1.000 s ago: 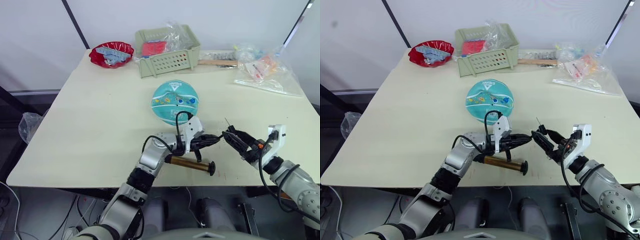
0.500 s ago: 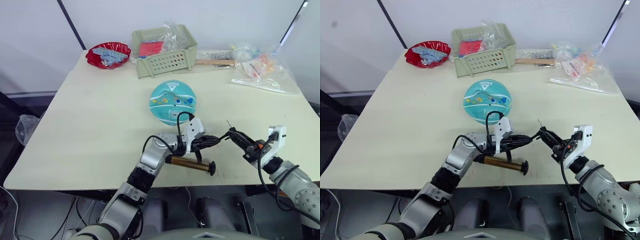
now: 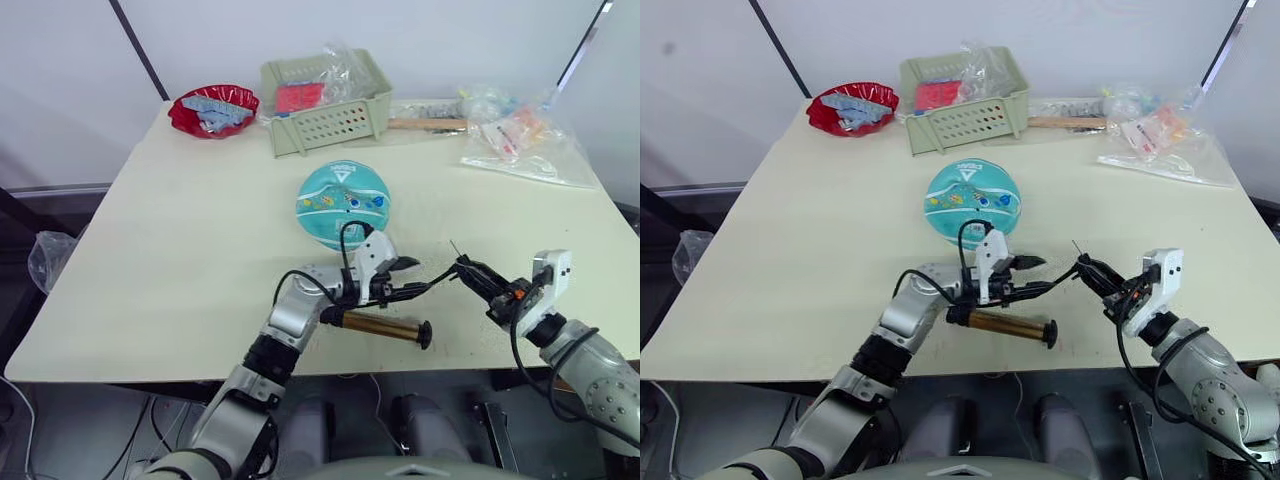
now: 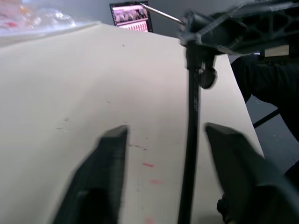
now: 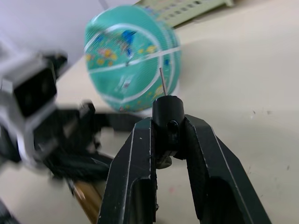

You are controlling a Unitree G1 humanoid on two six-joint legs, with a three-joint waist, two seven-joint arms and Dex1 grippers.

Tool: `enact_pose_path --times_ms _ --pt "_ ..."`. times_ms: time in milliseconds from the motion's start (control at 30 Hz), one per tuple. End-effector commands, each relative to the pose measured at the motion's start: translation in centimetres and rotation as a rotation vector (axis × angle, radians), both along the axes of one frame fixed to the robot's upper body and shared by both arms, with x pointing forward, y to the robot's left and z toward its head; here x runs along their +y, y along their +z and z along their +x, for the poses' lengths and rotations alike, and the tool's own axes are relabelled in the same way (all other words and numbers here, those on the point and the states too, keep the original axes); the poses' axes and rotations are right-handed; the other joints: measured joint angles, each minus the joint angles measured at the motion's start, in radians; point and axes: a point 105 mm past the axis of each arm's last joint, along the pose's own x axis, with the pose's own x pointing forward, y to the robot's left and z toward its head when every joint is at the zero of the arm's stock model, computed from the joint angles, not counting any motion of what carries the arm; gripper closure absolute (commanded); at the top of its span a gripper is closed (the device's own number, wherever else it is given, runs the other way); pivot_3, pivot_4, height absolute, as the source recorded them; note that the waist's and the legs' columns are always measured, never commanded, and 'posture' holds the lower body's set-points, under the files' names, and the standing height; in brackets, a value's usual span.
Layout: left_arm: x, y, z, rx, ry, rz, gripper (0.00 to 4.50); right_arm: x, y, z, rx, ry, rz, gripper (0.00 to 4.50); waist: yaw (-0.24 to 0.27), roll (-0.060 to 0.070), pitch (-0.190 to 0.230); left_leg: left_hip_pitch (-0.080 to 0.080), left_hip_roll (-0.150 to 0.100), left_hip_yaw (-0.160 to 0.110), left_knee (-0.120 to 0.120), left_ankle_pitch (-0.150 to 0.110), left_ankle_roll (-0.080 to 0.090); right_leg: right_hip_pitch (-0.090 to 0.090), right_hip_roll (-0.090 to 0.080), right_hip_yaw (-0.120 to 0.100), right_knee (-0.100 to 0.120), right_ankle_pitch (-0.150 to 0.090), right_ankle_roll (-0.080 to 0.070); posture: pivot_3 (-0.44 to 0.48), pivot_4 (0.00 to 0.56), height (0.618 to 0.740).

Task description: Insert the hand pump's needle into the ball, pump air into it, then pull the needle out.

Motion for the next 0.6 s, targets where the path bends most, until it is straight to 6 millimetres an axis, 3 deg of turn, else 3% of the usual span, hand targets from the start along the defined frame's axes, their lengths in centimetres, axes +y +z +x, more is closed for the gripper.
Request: enact_pose_path --times_ms 33,267,500,600 --pt "1.0 4.0 0.0 -0.123 -0.023 -0.078 0.06 0.0 1.5 -0.5 -0.142 0.049 -0.108 4.17 0.0 0.0 0.0 0.0 0.0 0.0 0.0 0.0 0.0 0.0 0.0 0.0 0.0 0.0 0.0 0.0 0.15 0.74" --pt "5.3 7.2 0.7 -0.226 0.073 -0.091 0.06 -0.8 2.2 -0.9 -0.309 0.049 -0.221 4.17 0.001 0.0 0.0 0.0 0.0 0.0 -0.001 0.0 0.0 0.0 0.0 0.0 -0.001 0.001 0.001 0.0 0.15 0.74" --pt "9.2 10.5 2.3 -0.293 0.213 -0.093 0.06 -1.0 2.5 -1.5 -0.419 0.085 -0.3 4.17 0.002 -0.001 0.001 0.0 0.0 0.0 0.0 0.0 0.0 0.0 0.0 0.0 0.0 0.001 0.001 0.0 0.15 0.74" --pt "11.8 11.6 3.9 -0.285 0.316 -0.095 0.06 -1.2 2.7 -2.0 -0.442 0.13 -0.294 4.17 0.002 -0.001 0.001 0.0 0.0 0.0 -0.001 0.0 0.0 0.0 0.0 -0.001 -0.001 0.001 0.002 0.0 0.15 0.74"
